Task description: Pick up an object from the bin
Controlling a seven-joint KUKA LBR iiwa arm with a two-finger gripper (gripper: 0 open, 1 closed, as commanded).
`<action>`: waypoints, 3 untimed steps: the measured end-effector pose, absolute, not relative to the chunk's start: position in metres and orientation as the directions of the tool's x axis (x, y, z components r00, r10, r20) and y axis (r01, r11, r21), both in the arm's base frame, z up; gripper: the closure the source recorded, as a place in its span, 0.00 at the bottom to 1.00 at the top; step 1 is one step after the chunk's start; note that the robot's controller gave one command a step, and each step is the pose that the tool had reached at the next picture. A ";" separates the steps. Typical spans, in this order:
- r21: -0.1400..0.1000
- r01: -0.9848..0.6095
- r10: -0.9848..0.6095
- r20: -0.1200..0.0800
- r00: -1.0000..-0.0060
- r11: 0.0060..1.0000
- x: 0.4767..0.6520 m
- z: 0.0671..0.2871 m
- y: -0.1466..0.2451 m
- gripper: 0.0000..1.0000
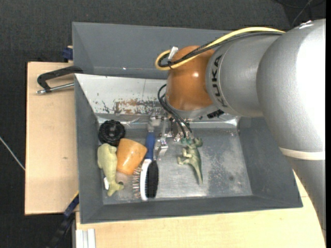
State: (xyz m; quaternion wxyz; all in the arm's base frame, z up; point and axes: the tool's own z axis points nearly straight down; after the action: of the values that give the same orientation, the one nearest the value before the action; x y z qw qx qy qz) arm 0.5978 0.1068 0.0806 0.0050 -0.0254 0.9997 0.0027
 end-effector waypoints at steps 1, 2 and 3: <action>0.008 -0.050 -0.050 -0.026 -0.998 0.999 0.601 0.083 0.107 1.00; 0.001 -0.143 -0.143 -0.017 -0.990 0.990 0.597 0.270 0.114 1.00; 0.000 0.179 0.179 0.004 -0.984 0.984 0.592 0.167 0.112 1.00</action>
Offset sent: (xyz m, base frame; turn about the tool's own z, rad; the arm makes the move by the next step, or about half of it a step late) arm 0.0000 0.0000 0.0000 0.0000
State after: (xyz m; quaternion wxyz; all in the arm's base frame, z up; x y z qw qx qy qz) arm 0.5922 0.1119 0.1667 -0.0021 0.0898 0.9960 0.0003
